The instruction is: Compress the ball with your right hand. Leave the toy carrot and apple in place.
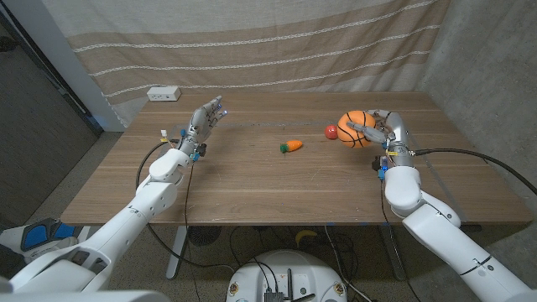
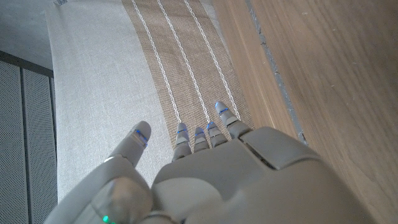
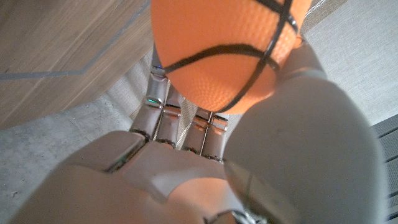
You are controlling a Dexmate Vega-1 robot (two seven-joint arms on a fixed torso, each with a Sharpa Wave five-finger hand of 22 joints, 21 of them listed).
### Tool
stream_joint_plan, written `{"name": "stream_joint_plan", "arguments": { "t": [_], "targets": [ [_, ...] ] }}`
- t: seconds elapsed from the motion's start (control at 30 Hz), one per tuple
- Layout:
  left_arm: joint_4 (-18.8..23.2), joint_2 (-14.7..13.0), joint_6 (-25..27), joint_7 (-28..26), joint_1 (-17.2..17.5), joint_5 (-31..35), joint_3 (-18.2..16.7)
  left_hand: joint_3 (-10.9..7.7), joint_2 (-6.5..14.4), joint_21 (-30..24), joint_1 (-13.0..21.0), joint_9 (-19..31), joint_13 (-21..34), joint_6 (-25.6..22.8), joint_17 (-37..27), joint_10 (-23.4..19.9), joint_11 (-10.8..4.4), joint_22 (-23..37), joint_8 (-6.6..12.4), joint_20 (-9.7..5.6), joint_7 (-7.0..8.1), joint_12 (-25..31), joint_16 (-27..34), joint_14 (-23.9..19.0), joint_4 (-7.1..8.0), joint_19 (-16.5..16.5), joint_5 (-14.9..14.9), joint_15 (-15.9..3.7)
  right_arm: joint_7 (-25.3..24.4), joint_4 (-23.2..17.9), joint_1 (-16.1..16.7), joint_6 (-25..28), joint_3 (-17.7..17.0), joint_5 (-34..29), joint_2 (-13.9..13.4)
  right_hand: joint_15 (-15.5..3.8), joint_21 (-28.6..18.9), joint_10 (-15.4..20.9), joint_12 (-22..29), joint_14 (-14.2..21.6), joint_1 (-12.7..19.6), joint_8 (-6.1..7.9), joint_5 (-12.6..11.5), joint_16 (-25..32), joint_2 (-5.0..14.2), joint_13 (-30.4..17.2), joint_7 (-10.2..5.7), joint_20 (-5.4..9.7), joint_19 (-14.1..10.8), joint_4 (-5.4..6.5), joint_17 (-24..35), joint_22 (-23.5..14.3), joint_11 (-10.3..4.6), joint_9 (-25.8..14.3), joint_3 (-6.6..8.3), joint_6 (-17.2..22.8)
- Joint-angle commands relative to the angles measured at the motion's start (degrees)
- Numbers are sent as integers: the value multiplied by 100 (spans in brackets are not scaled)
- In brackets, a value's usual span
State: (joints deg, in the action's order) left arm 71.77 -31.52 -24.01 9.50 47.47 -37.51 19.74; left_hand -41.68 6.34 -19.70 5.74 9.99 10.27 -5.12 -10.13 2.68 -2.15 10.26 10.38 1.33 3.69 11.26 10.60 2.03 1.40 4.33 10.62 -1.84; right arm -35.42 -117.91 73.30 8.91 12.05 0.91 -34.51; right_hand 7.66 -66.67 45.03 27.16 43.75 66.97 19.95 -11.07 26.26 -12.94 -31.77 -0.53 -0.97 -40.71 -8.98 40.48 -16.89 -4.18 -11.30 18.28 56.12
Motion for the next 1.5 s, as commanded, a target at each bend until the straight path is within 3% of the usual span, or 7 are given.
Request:
{"name": "stream_joint_plan", "arguments": {
  "t": [0.03,0.67,1.5],
  "targets": [
    [170,-57,19,-90,115,9,-32,-33,390,10,-44,16,14,-16,5,-25,-24,17,15,15,31,18,8,-47,23,49,51,-113,345,496,-69,-873,-251,917,168,-1998,-64,10,-23,1305,1865,-21,-40,-10,1897,-24,379,1374,-352,74,22,16,13,-39,53,420],
    [293,-84,-27,-146,209,16,-66,-68,367,33,-37,15,13,-18,18,-21,-32,17,13,14,25,11,-7,-49,13,57,53,-118,781,1014,-258,-1717,-331,1721,260,-1995,-101,-27,-91,1284,1864,-87,-25,-44,1905,-74,364,1378,-299,70,34,125,13,-55,63,383],
    [679,-212,-27,-420,581,5,-207,-76,360,62,-37,16,13,-78,20,-25,-30,17,26,8,20,8,-10,-55,7,67,46,-121,1582,1744,-635,-2753,-281,2876,540,-1984,-150,-37,-157,1262,1855,-141,-13,-60,1926,-139,360,1386,-268,74,69,253,-4,-73,67,390]
  ]
}}
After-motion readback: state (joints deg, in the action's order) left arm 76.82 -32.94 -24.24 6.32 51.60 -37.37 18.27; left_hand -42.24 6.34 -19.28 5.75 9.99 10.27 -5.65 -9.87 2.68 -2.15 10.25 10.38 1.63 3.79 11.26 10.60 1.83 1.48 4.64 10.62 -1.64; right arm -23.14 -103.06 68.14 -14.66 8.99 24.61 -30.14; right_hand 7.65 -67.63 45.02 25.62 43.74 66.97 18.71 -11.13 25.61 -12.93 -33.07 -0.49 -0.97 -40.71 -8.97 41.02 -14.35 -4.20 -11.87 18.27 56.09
